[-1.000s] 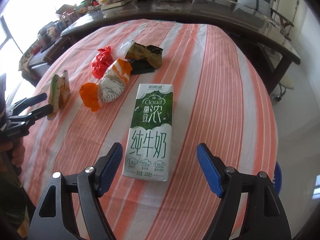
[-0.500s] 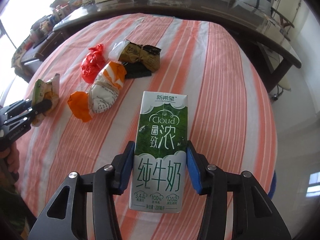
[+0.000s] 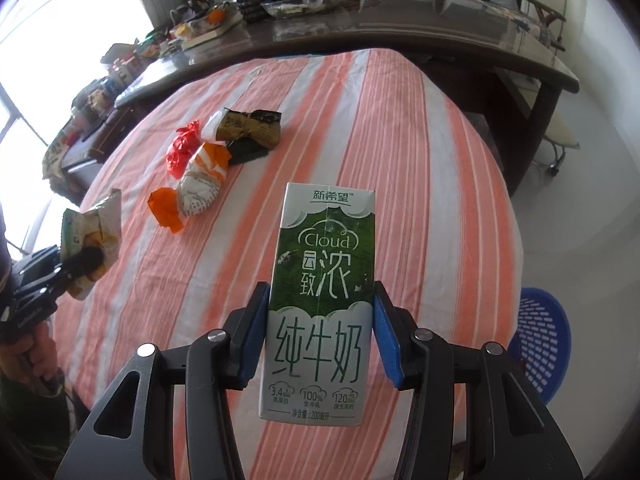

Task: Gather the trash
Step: 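Carry the snack bags and milk carton to the blue wastebasket and open both tools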

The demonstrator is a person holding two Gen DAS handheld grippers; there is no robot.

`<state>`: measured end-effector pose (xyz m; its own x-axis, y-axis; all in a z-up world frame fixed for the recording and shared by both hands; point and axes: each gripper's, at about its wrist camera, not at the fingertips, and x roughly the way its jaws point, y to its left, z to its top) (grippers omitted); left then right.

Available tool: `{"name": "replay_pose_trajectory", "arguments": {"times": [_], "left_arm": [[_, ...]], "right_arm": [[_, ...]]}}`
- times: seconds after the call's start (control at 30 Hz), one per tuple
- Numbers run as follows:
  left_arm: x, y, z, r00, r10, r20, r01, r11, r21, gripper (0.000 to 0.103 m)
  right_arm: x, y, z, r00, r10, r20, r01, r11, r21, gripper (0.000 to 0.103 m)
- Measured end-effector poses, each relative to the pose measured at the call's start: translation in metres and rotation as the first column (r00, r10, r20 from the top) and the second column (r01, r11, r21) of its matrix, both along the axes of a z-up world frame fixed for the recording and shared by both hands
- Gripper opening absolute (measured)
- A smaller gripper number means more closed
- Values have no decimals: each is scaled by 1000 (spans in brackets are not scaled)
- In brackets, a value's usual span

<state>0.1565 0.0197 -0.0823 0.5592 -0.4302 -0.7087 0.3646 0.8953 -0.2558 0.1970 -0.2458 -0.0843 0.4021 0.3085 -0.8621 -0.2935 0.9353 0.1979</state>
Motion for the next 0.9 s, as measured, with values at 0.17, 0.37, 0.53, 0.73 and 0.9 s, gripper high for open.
{"name": "replay_pose_trajectory", "arguments": {"times": [0.17,0.37,0.53,0.73,0.9], "left_arm": [[1,-60,9,995,-98,-2,98,994,-38,23],[5,-149,7,972,-234,-28,232,970,-67,23],[7,-227,0,942,-333,-44,330,941,-75,23],[21,-309,-20,909,-407,-90,399,913,-88,23],[34,-365,-50,887,-439,-141,432,898,-80,23]], "right_arm": [[-8,-42,11,998,-59,30,58,998,23,50],[-17,-119,12,982,-185,44,185,983,5,50],[-23,-186,-2,956,-292,34,293,955,-35,50],[-25,-250,-34,922,-387,-4,385,919,-83,50],[-27,-288,-62,894,-445,-48,441,895,-70,50]]}}
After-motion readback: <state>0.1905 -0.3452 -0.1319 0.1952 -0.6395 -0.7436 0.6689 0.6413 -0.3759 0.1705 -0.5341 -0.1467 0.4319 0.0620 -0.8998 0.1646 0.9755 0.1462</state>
